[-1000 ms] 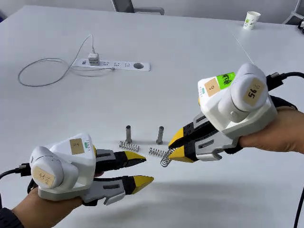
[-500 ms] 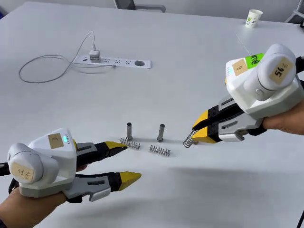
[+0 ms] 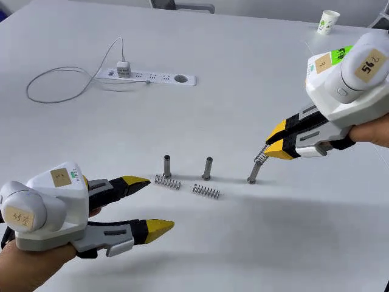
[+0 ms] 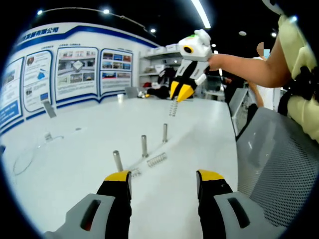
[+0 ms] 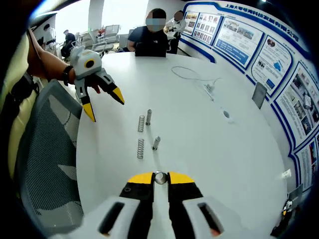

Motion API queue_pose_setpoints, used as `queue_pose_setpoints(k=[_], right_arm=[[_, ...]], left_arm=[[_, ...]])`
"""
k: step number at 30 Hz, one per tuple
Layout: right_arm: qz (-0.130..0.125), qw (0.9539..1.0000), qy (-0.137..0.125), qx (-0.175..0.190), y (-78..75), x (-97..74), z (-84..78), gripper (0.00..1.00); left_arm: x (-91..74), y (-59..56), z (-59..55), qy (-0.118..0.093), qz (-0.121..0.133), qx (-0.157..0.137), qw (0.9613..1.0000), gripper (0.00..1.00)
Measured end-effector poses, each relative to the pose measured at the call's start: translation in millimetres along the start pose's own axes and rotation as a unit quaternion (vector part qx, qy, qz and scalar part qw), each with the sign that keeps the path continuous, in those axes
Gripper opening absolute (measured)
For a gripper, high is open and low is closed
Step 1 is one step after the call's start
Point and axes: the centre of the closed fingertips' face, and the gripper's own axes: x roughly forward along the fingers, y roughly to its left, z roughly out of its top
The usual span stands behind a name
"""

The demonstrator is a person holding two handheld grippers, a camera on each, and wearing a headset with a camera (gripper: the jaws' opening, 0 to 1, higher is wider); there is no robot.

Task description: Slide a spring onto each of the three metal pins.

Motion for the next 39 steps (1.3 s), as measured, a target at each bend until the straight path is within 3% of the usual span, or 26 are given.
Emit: queue_pose_setpoints(k=[6, 16, 39], right_arm=[[-0.003, 0.9997, 0.024, -0.002, -8.4, 9.6, -10.2, 0.11], [0.002, 0.9992, 0.039, -0.001, -16.8, 21.4, -16.0, 0.11], [0.019, 0.9973, 0.071, 0.003, -17.3, 49.3, -34.9, 0.11]], left_arm=[[-0.9, 1.3, -0.2, 0.001, 0.003, -0.002, 1.0000, 0.54], [-2.2, 4.3, -0.5, 0.002, 0.006, -0.003, 1.0000, 0.54], [-5.1, 7.9, -4.1, 0.004, 0.012, -0.009, 0.9999, 0.53]])
